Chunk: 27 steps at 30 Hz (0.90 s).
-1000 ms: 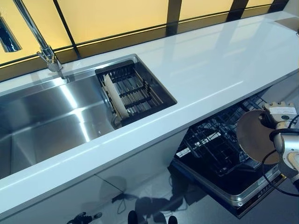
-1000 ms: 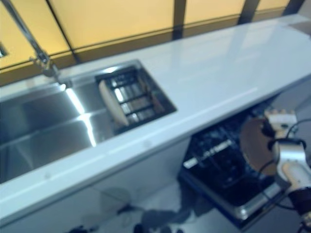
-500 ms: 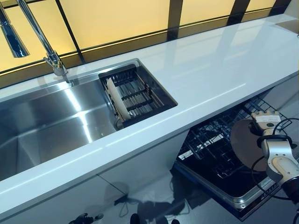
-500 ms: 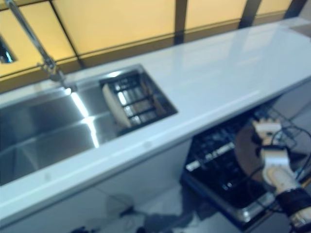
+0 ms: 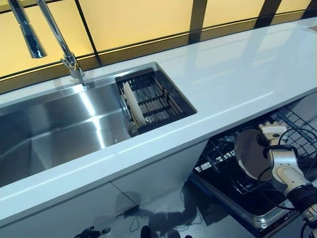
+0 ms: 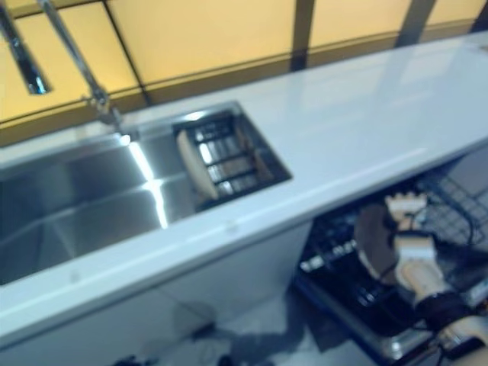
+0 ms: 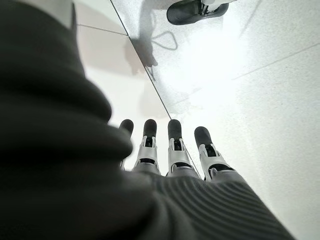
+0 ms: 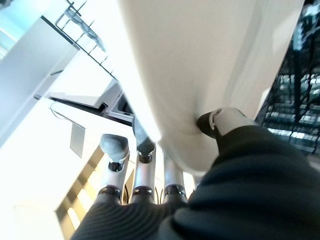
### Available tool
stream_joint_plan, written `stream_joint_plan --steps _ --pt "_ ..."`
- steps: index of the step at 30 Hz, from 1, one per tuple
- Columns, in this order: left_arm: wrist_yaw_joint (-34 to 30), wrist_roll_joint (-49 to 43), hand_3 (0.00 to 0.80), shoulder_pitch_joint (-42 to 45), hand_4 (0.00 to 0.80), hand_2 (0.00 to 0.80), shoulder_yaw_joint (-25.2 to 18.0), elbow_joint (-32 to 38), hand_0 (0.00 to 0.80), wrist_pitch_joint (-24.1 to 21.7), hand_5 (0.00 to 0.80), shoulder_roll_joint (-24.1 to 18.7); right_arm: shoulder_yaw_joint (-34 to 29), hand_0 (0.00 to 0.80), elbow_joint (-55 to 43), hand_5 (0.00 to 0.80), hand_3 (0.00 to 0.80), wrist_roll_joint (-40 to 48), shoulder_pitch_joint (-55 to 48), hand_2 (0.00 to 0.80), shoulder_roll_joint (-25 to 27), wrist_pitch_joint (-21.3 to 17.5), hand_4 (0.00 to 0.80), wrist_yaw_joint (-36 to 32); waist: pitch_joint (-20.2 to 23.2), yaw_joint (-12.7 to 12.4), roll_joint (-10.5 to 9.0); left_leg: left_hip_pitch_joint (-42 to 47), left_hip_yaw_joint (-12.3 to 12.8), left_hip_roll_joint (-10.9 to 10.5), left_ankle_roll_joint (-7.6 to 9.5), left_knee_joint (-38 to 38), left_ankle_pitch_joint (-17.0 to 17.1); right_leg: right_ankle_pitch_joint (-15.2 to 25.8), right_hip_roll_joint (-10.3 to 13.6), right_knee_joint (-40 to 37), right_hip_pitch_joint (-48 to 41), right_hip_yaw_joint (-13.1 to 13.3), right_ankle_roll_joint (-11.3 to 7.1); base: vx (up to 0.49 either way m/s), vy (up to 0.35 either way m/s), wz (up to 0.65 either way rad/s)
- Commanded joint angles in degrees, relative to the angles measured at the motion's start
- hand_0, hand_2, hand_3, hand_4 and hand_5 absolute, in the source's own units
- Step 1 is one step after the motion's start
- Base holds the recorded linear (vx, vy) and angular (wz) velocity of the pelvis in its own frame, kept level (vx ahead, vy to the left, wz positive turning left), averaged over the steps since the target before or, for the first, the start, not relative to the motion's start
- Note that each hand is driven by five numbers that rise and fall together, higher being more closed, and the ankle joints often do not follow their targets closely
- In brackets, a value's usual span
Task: Take plates into dishwasher
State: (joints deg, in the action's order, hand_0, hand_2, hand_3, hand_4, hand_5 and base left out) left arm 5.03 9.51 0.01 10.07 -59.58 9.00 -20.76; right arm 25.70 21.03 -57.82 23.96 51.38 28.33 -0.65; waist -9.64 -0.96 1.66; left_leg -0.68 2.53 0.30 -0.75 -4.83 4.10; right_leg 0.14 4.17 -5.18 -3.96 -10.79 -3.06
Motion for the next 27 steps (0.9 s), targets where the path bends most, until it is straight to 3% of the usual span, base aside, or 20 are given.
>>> stream_joint_plan --steps 1,12,27 --pt "0.68 -0.84 0.0 -1.9 0.0 0.0 2.09 -1.25 0.0 0.21 0.0 -1.22 3.8 0.8 2.84 0.8 0.8 -4.71 8.68 0.8 0.19 2.8 0.8 0.75 -0.03 -2.46 -0.9 2.46 0.76 -2.56 2.93 -0.17 -7.67 -1.89 -1.76 0.18 0.99 -1.34 -0.67 -0.005 0.013 0.08" --pt "0.34 -0.29 0.0 -1.19 0.0 0.0 2.79 -0.22 0.0 -0.18 0.0 -1.28 8.42 0.8 7.26 0.8 0.8 -7.82 11.05 0.8 -1.58 3.62 0.8 -1.58 -0.69 -3.93 0.16 1.49 -0.51 -3.16 2.96 -0.17 -7.1 -1.75 -1.22 0.18 1.4 -2.34 -0.62 -0.009 0.015 0.09" --pt "-0.4 -0.56 0.0 -0.83 0.0 0.0 4.09 0.49 0.0 -0.51 0.0 -1.62 12.68 0.8 15.05 0.8 0.8 -1.78 12.48 0.8 -4.85 4.28 0.8 -3.28 -1.11 -5.29 1.24 1.24 -1.29 -3.6 2.93 -0.17 -6.75 -1.61 -0.71 0.25 1.35 -3.28 -0.58 -0.005 0.007 0.05"
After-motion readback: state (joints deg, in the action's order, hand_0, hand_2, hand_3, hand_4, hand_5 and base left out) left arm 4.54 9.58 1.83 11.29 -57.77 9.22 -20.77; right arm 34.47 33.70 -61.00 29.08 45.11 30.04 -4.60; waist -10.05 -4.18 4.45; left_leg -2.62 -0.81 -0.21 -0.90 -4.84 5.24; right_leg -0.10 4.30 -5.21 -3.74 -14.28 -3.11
